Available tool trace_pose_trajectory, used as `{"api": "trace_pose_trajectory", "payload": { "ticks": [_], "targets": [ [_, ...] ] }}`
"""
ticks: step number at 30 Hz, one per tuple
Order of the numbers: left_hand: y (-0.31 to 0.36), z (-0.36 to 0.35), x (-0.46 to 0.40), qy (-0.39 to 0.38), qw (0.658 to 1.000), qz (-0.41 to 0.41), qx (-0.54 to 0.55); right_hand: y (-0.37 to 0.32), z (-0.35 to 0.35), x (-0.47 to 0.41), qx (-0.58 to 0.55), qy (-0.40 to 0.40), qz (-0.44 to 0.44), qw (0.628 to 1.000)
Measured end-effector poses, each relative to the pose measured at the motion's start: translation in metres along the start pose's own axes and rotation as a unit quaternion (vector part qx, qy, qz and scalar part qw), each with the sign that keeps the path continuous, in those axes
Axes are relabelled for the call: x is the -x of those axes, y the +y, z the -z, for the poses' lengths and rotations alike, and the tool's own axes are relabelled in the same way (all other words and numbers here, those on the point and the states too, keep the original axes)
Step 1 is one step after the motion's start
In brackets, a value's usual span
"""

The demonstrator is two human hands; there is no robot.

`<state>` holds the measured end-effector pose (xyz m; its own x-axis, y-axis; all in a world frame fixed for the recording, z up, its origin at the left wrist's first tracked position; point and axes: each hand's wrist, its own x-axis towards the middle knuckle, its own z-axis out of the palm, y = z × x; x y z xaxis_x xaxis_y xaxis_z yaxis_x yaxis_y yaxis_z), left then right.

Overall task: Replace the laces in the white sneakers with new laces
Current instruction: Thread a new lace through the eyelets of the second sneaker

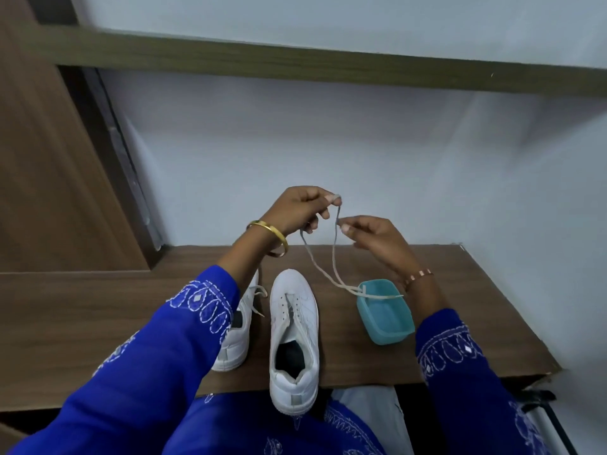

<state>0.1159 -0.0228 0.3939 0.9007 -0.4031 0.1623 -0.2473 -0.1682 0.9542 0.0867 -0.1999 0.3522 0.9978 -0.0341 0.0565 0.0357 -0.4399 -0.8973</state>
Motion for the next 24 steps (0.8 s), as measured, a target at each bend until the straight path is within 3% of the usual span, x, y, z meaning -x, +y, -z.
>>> {"api": "trace_pose_trajectory", "payload": {
  "ticks": [4, 10, 17, 22, 24],
  "targets": [
    [0.003, 0.003, 0.003, 0.016, 1.0, -0.016, -0.021, -0.025, -0.005, 0.01, -0.098, -0.041, 0.048, 0.993],
    [0.0, 0.01, 0.007, 0.007, 1.0, -0.015, -0.026, -0.025, -0.012, 0.007, -0.074, -0.006, 0.061, 0.995],
    [-0.03, 0.043, 0.016, 0.038, 0.997, 0.069, 0.003, -0.014, 0.015, -0.002, -0.173, 0.178, 0.061, 0.967],
    [-0.022, 0.07, 0.009, 0.143, 0.957, 0.083, 0.239, 0.01, 0.024, -0.012, -0.081, 0.242, 0.031, 0.966],
    [-0.011, 0.077, 0.005, 0.149, 0.956, 0.051, 0.249, 0.017, 0.021, -0.014, -0.037, 0.216, 0.012, 0.976]
  ]
}}
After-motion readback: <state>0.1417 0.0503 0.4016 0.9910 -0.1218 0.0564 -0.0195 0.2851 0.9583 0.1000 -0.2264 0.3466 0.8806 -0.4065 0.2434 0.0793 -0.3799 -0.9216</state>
